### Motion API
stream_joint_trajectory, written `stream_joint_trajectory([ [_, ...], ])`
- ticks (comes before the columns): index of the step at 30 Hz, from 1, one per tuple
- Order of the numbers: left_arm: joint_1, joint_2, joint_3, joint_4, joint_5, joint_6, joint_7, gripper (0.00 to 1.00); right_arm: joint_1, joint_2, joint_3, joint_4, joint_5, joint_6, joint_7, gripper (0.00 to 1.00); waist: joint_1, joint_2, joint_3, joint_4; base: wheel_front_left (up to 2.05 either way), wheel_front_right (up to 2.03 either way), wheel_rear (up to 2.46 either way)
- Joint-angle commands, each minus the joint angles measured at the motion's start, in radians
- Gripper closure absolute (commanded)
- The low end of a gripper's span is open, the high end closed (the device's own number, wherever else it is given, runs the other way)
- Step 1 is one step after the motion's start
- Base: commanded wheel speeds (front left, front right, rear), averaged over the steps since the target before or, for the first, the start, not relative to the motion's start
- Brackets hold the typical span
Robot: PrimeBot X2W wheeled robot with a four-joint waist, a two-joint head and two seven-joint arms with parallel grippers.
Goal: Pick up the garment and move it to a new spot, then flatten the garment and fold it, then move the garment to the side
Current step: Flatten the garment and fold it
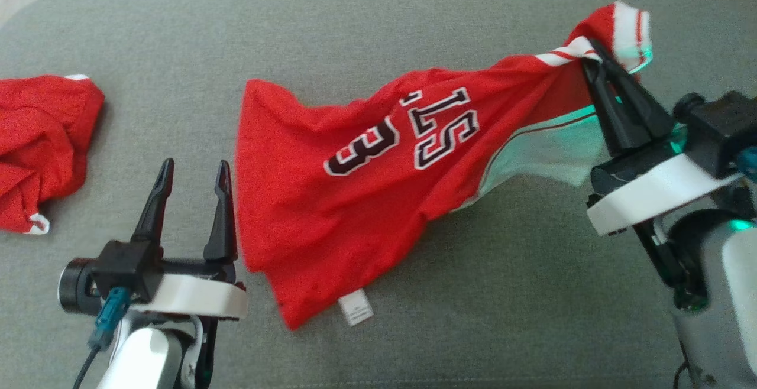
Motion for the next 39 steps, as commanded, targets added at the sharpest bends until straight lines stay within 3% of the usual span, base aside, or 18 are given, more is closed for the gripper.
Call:
stream_joint_trajectory([
  [1,-0.038,0.01,0.046,-0.034,0.011,-0.002,-0.012,0.0,-0.01,0.008,0.003,-0.062,-0.007,0.008,0.019,1.0,0.0,0.0,-0.004,0.005,0.0,0.0,0.0],
  [6,-0.036,0.002,0.054,-0.041,0.017,-0.007,-0.012,0.0,0.025,0.033,-0.012,-0.136,0.009,0.008,0.108,1.0,0.0,0.0,0.0,0.014,0.0,0.0,0.0],
  [11,-0.071,-0.016,0.044,-0.042,0.027,-0.029,-0.012,0.0,-0.031,0.049,-0.037,-0.046,0.046,0.008,0.138,1.0,0.0,0.0,0.041,0.041,0.0,0.0,0.0],
  [26,-0.195,-0.102,0.002,0.004,0.069,-0.119,-0.012,0.0,-0.42,0.031,-0.101,0.674,0.098,0.008,-0.014,1.0,0.0,0.0,0.173,0.164,0.0,0.0,0.0],
  [27,-0.198,-0.106,0.002,0.007,0.072,-0.123,-0.012,0.0,-0.436,0.032,-0.101,0.713,0.102,0.008,-0.028,0.66,0.0,0.0,0.175,0.168,0.0,0.0,0.0],
  [28,-0.199,-0.11,0.004,0.01,0.076,-0.127,-0.012,0.0,-0.449,0.033,-0.098,0.745,0.101,0.008,-0.045,0.0,0.0,0.0,0.175,0.169,0.0,0.0,0.0],
  [33,-0.191,-0.117,0.026,0.023,0.09,-0.136,-0.012,0.0,-0.466,0.043,-0.057,0.828,0.103,0.008,-0.156,0.0,0.0,0.0,0.158,0.15,0.0,0.0,0.0],
  [39,-0.153,-0.111,0.06,0.041,0.099,-0.142,-0.012,0.0,-0.395,0.043,-0.021,0.761,0.107,0.008,-0.304,0.0,0.0,0.0,0.102,0.097,0.0,0.0,0.0],
])
